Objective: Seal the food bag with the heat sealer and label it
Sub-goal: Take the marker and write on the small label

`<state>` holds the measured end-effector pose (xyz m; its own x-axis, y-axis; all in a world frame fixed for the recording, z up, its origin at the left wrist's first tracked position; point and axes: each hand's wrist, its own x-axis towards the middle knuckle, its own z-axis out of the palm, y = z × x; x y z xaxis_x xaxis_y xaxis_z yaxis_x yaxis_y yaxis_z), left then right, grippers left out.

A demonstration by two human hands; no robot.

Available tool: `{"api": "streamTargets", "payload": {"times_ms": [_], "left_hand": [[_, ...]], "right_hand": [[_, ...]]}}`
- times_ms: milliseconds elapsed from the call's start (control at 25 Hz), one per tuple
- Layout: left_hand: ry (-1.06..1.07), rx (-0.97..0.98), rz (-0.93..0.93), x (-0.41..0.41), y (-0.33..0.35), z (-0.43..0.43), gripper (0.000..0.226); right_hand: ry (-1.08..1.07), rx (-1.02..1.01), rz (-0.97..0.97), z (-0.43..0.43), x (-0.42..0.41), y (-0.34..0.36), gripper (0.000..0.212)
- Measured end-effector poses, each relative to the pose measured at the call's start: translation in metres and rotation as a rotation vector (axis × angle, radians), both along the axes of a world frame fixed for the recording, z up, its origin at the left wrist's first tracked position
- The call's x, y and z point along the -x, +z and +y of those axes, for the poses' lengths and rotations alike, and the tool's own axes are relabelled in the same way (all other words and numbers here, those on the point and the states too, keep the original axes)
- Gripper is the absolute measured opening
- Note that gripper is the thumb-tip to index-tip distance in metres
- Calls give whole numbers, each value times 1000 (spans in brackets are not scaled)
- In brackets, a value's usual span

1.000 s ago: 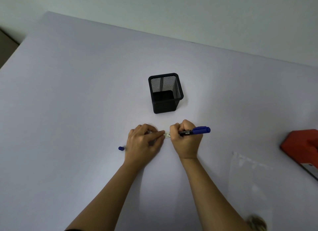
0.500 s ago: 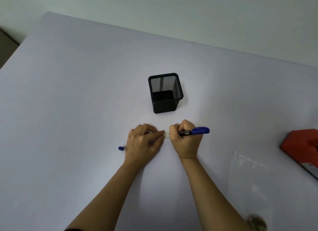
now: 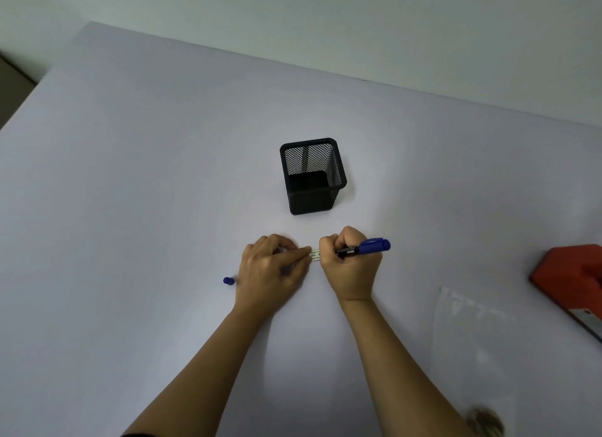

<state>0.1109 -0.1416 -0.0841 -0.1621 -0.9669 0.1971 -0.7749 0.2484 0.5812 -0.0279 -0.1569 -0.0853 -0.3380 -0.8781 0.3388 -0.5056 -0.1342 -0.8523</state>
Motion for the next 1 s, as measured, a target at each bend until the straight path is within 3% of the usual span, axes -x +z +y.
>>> {"api": "streamTargets", "payload": {"times_ms": [1000], "left_hand": [[7,17,1,1,2,0,23]], "right_hand": [[14,40,-73,0,1,0,29]]}}
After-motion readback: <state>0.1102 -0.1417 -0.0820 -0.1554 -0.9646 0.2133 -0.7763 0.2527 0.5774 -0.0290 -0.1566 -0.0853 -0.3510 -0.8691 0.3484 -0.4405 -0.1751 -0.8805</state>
